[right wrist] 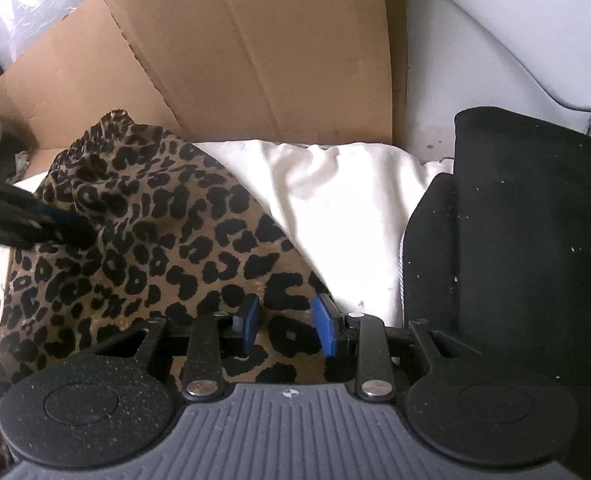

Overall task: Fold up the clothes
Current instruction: 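Withdraw both open tools above the folded shorts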

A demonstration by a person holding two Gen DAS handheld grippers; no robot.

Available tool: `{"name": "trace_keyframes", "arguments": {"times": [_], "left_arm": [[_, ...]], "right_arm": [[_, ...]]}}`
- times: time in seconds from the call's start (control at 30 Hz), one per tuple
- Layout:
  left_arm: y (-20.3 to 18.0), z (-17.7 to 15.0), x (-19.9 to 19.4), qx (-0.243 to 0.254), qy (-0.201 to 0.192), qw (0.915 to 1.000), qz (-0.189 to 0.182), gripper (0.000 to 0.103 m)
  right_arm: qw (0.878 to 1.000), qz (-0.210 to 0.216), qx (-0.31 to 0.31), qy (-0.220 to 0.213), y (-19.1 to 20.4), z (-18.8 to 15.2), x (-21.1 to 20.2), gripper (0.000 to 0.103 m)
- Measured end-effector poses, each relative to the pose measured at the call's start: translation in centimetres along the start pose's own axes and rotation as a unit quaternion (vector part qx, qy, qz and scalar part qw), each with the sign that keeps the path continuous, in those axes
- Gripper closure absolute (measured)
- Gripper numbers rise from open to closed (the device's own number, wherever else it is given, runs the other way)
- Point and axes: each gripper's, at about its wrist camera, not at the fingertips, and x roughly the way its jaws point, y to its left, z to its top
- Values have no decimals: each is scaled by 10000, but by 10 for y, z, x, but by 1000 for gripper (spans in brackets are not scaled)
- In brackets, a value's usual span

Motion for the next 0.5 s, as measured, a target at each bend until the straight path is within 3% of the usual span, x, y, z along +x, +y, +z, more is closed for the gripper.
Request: {"name": "trace_keyframes", "arguments": {"times": [0.1, 0.23, 0.37, 0.5], "left_arm": [[7, 2, -20, 85, -91, 9999, 15, 73], [21, 1, -31, 85, -27, 9995, 312, 73], [45, -4, -8, -404, 291, 9974, 514, 76], [53, -4, 13, -740, 313, 9953, 540, 79]], "right_arm": [[10000, 1, -20, -4, 1, -2, 0, 67], [10000, 31, 49, -2, -1, -2, -1, 67], [9998, 118, 124, -72, -1, -1, -9, 67], [9995, 240, 151, -156, 0, -2, -19, 67]]}}
